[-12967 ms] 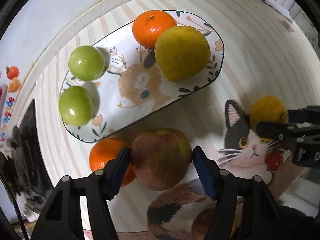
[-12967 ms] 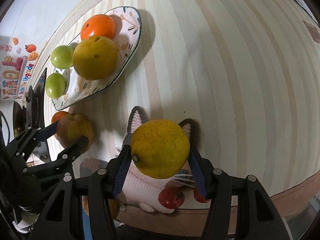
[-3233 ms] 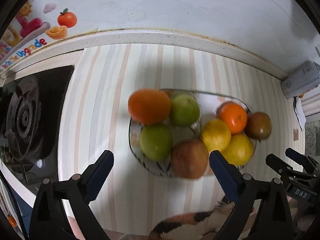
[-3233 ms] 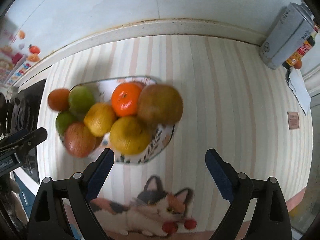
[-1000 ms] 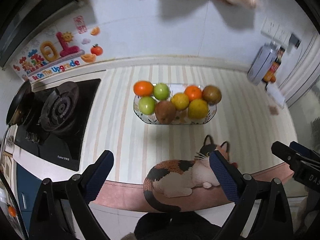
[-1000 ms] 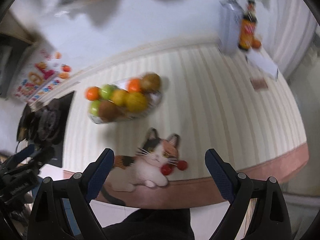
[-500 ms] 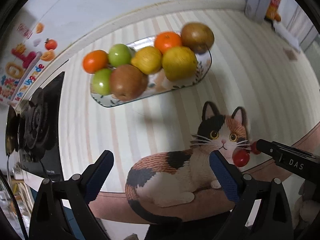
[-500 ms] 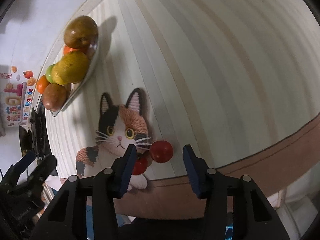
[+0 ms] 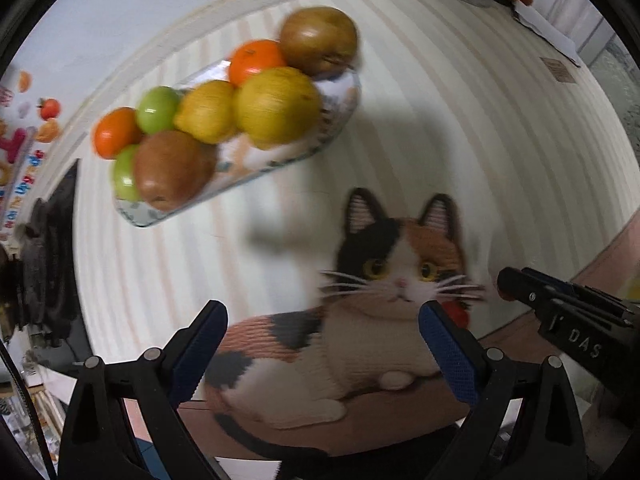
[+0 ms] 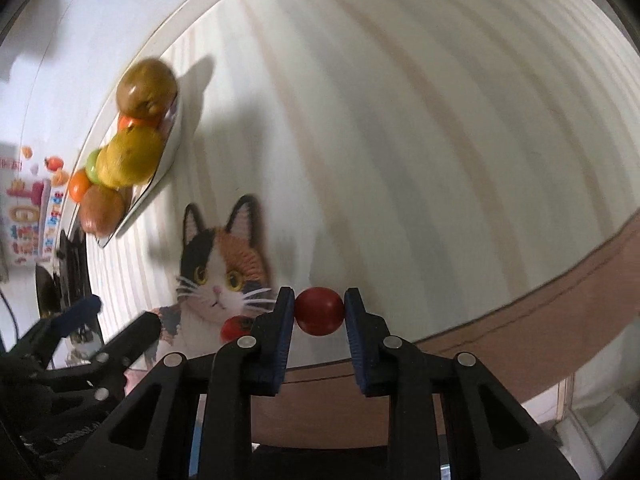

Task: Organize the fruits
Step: 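Grasp a red tomato with the right tool while the left tool grasps another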

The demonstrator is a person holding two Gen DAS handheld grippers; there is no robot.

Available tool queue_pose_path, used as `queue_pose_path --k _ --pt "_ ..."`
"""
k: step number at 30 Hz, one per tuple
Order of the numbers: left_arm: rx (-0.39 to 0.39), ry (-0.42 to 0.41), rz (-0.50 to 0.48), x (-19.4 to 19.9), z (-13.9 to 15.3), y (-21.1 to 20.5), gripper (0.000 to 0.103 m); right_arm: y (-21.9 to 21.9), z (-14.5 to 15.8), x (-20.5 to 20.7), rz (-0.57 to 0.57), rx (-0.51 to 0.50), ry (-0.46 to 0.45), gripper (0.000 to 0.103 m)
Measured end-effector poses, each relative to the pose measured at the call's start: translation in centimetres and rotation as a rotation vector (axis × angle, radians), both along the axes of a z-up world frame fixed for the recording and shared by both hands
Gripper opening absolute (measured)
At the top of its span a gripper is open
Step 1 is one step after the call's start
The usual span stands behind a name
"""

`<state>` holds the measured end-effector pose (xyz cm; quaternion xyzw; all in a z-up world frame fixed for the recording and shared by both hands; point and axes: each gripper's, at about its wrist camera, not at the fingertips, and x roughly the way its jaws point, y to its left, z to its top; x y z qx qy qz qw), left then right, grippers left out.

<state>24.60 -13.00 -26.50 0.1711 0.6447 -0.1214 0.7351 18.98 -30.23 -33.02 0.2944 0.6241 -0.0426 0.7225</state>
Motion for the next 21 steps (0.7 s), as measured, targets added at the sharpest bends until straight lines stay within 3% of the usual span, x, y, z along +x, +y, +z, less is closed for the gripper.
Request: queue_pose_path --k 4,7,9,13,15,19,21 --pt "-0.052 0.067 -0.064 -0.6 -1.3 -2.1 0.098 -1.7 -0.2 -1.0 -0.043 -0.026 0.006 0.028" --pt "-0.076 0.113 -0.119 -1.1 -2.4 -4.0 0.090 -2.6 -0.5 -1.5 -0.067 -0.025 0.011 0.028" --pt "-0.094 0.158 -0.142 -1.5 -3.2 -4.9 0.076 -3.4 -0.6 -1.9 -0.079 -0.021 0.017 0.028" --pt "-0.113 0.222 -0.158 -2.1 -4.7 -6.0 0.058 -3.9 -0.7 -2.2 -0.084 -0.024 0.021 0.028" --pt "-0.122 0.239 -0.163 -2.3 -5.2 -6.3 0.042 -3.9 -0.7 -2.2 -0.084 -0.027 0.021 0.028" --pt "-0.126 0.227 -0.161 -2.2 -5.3 -6.4 0.029 -3.6 -0.3 -1.9 -0.078 -0.031 0.016 0.028" --pt "-0.139 0.230 -0.147 -1.9 -5.2 -6.1 0.029 -3.4 -0.1 -1.6 -0.070 -0.035 0.011 0.028"
